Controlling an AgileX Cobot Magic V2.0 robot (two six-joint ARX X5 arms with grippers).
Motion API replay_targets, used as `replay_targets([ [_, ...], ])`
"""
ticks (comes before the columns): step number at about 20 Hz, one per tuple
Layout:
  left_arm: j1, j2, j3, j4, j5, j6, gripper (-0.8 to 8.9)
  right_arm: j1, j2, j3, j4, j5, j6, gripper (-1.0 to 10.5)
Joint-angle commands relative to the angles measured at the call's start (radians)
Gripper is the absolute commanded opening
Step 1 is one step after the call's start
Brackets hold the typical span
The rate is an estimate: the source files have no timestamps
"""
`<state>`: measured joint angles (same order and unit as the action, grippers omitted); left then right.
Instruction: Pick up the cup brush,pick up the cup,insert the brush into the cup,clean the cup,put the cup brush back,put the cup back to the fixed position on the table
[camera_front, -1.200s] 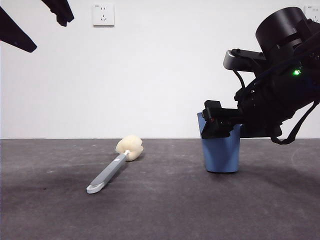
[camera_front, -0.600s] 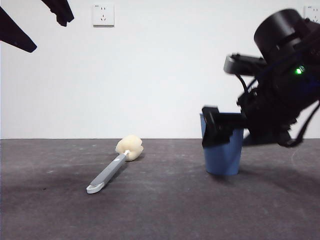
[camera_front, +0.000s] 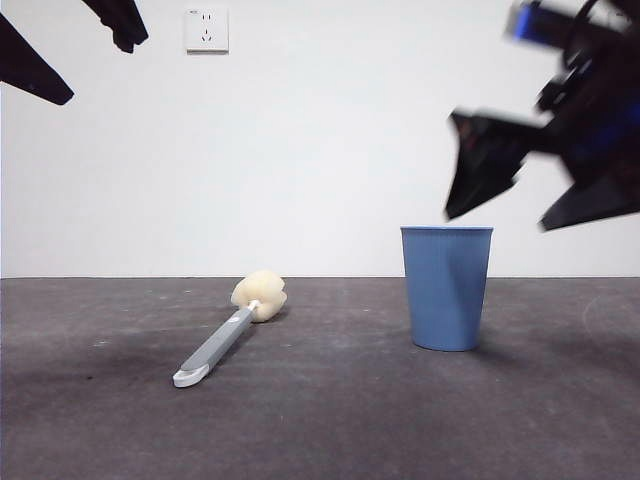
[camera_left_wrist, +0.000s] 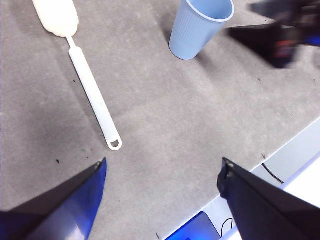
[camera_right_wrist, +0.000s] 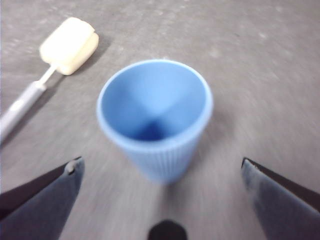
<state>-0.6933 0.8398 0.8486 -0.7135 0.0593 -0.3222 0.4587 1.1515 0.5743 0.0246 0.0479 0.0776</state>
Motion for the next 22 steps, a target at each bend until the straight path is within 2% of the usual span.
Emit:
replay_targets([
  [1, -0.003, -0.002, -0.009, 0.001, -0.002, 0.013, 3.77, 0.003, -0.17, 0.017, -0.205, -0.065, 0.097, 6.0],
  [5, -0.003, -0.002, -0.009, 0.013, -0.002, 0.013, 3.76, 0.009, -0.371, 0.108, -0.472, -0.182, 0.162, 6.0],
  [7, -0.003, -0.002, -0.009, 0.038, 0.0, 0.013, 3.76, 0.028, -0.408, 0.185, -0.592, -0.224, 0.195, 5.9],
  [9, -0.003, -0.002, -0.009, 0.05, 0.002, 0.013, 3.72, 0.052, -0.413, 0.256, -0.71, -0.277, 0.195, 5.6],
  [10, -0.003, -0.002, -0.009, 0.05, 0.002, 0.013, 3.68, 0.066, -0.413, 0.285, -0.769, -0.303, 0.195, 4.4],
  [11, -0.003, -0.002, -0.009, 0.048, 0.002, 0.013, 3.11, 0.076, -0.413, 0.298, -0.805, -0.323, 0.194, 3.0],
  [13, -0.003, -0.002, -0.009, 0.042, 0.003, 0.013, 0.4, 0.093, -0.413, 0.3, -0.857, -0.364, 0.183, 0.0],
  [14, -0.003, -0.002, -0.009, 0.039, 0.003, 0.013, -0.08, 0.095, -0.412, 0.3, -0.888, -0.362, 0.165, -0.1],
  [16, -0.003, -0.002, -0.009, 0.032, 0.006, 0.013, -0.08, 0.095, -0.41, 0.3, -0.926, -0.36, 0.142, -0.1],
  [22, -0.003, -0.002, -0.009, 0.031, -0.004, 0.013, -0.04, 0.094, -0.411, 0.3, -0.924, -0.36, 0.142, 0.0],
])
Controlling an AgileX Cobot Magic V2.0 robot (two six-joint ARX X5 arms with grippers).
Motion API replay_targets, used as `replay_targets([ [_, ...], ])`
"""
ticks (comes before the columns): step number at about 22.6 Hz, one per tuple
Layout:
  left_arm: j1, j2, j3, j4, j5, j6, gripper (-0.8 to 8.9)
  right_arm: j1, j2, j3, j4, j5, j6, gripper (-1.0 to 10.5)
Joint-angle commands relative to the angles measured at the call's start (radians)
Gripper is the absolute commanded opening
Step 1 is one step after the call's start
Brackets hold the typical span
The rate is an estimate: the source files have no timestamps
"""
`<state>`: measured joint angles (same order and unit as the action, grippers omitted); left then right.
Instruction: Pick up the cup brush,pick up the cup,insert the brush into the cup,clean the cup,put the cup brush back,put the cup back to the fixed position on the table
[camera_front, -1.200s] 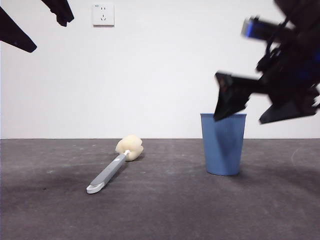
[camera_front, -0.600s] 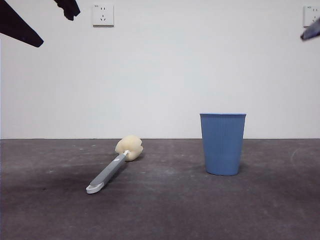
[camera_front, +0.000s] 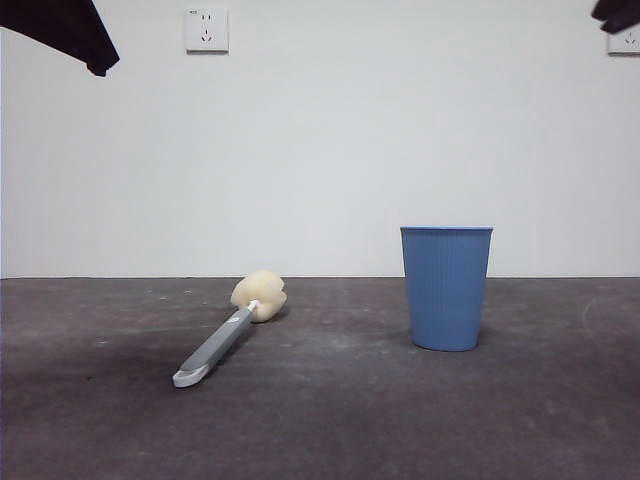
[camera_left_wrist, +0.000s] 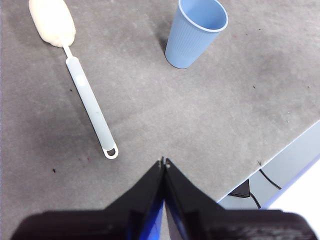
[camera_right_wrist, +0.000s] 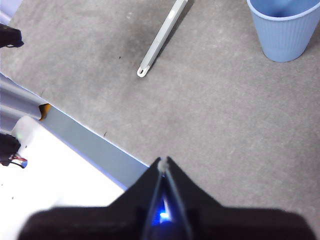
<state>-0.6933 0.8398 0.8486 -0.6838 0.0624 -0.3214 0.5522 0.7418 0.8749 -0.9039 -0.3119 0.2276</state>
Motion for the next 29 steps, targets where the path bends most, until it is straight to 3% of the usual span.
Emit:
replay_targets([
  [1, -0.003, -0.002, -0.009, 0.003, -0.007, 0.011, -0.04, 0.001, -0.002, 0.0, 0.005, 0.0, -0.008, 0.0],
  [12, -0.003, -0.002, -0.009, 0.002, -0.008, 0.012, -0.04, 0.001, -0.002, 0.0, 0.005, 0.0, -0.008, 0.0],
  [14, 0.021, -0.034, -0.009, 0.04, -0.078, 0.1, -0.04, 0.001, -0.002, 0.0, 0.005, 0.0, -0.008, 0.0],
  [16, 0.09, -0.076, -0.01, 0.186, -0.138, 0.229, -0.04, 0.001, -0.002, 0.0, 0.005, 0.0, -0.008, 0.0],
  [20, 0.327, -0.199, -0.014, 0.432, 0.035, 0.412, -0.04, 0.0, -0.003, 0.0, 0.005, 0.003, -0.008, 0.0],
  [24, 0.549, -0.346, -0.116, 0.579, 0.074, 0.449, -0.04, 0.0, -0.003, 0.0, 0.005, 0.003, -0.008, 0.0],
  [29, 0.63, -0.491, -0.341, 0.75, 0.07, 0.448, -0.04, 0.0, -0.003, 0.0, 0.005, 0.003, -0.008, 0.0],
])
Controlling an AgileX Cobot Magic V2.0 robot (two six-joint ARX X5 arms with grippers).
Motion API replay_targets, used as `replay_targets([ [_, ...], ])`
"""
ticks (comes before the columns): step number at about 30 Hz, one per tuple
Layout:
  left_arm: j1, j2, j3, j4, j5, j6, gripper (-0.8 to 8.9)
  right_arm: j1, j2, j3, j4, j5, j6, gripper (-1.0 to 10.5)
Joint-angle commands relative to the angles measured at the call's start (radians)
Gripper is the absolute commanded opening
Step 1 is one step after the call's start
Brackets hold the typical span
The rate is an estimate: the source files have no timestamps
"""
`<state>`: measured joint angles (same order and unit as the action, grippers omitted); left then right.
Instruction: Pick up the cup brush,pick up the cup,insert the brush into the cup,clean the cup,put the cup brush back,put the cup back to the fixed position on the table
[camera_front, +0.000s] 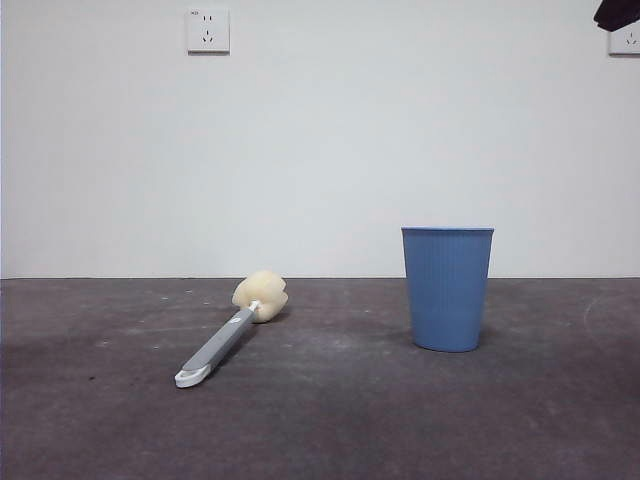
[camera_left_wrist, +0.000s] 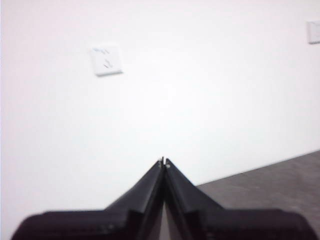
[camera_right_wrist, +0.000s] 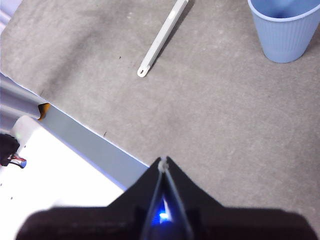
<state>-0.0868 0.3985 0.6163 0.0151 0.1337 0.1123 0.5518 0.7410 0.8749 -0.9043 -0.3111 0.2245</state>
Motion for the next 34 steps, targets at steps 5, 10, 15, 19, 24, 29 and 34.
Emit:
replay_targets([
  [5, 0.046, -0.19, -0.323, 0.097, -0.002, -0.016, -0.04, 0.001, -0.002, 0.0, 0.005, 0.003, -0.005, 0.0],
  [10, 0.064, -0.281, -0.465, 0.096, -0.008, -0.044, -0.04, 0.001, -0.002, 0.0, 0.005, 0.002, -0.005, 0.0],
  [15, 0.076, -0.343, -0.554, 0.087, -0.01, -0.074, -0.04, 0.001, -0.002, 0.0, 0.005, 0.003, -0.005, 0.0],
  [19, 0.076, -0.377, -0.595, 0.06, -0.009, -0.087, -0.04, 0.001, -0.002, 0.0, 0.005, 0.003, -0.005, 0.0],
  [24, 0.076, -0.397, -0.605, -0.051, -0.009, -0.09, -0.04, 0.001, -0.002, 0.0, 0.005, 0.003, -0.005, 0.0],
  [29, 0.076, -0.397, -0.605, -0.143, 0.002, -0.09, -0.04, 0.001, -0.002, 0.0, 0.005, 0.003, -0.005, 0.0],
  [34, 0.076, -0.397, -0.605, -0.212, 0.006, -0.103, -0.03, 0.001, -0.002, 0.0, 0.005, 0.003, -0.005, 0.0],
])
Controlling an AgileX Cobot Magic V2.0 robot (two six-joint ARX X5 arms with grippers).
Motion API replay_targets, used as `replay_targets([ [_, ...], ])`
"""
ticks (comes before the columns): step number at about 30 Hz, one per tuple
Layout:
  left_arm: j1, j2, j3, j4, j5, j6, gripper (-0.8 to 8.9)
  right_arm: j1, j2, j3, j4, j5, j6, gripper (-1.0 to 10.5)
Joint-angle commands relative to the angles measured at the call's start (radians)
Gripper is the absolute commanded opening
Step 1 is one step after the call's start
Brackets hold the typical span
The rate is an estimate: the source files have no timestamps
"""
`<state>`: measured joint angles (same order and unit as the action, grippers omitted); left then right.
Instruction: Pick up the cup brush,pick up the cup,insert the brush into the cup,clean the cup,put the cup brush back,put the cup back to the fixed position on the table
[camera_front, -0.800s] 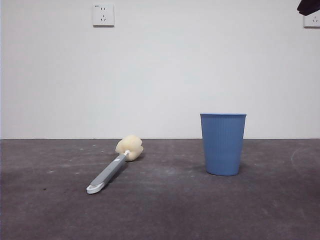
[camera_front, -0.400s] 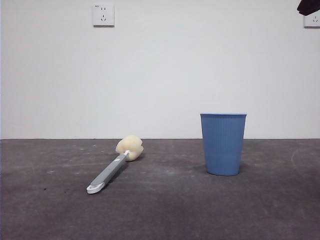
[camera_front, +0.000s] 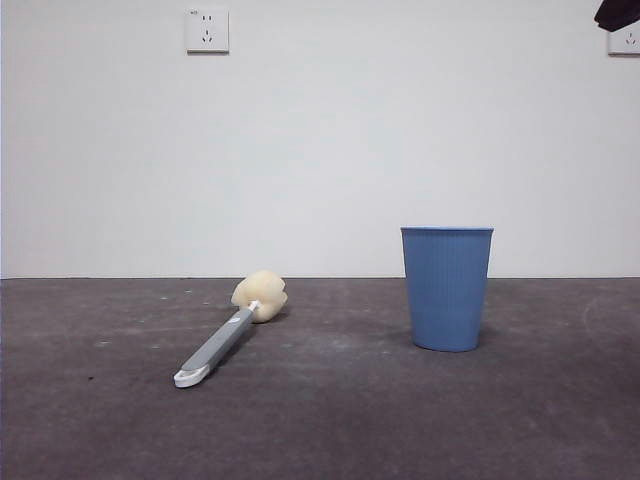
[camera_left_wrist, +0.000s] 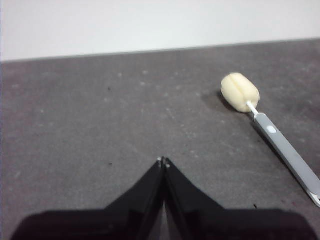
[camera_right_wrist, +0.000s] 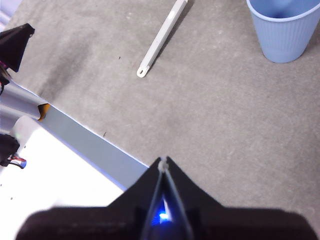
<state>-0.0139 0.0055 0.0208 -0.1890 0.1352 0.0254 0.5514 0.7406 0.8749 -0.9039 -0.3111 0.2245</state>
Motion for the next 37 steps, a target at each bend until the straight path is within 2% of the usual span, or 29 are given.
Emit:
replay_targets([
  [1, 0.003, -0.004, -0.009, -0.007, 0.004, -0.025, -0.04, 0.001, -0.002, 0.0, 0.005, 0.003, -0.005, 0.0],
  [25, 0.003, -0.003, -0.009, -0.007, -0.002, -0.029, -0.03, 0.001, -0.002, 0.0, 0.005, 0.002, -0.005, 0.0],
  [27, 0.003, -0.003, -0.009, -0.007, -0.002, -0.029, -0.04, 0.002, -0.005, 0.0, 0.012, 0.021, -0.056, 0.0],
  [28, 0.003, -0.003, -0.009, -0.007, -0.002, -0.029, -0.04, 0.0, -0.012, 0.0, 0.023, 0.044, -0.071, 0.0],
  [31, 0.003, -0.003, -0.009, -0.007, -0.002, -0.029, -0.03, -0.023, -0.047, -0.005, 0.117, 0.189, -0.125, 0.0],
  [32, 0.003, -0.003, -0.009, -0.007, -0.002, -0.029, -0.03, -0.04, -0.066, -0.011, 0.164, 0.206, -0.141, 0.0],
  [37, 0.003, -0.003, -0.009, -0.007, -0.002, -0.029, -0.04, -0.162, -0.179, -0.114, 0.387, 0.174, -0.174, 0.0],
])
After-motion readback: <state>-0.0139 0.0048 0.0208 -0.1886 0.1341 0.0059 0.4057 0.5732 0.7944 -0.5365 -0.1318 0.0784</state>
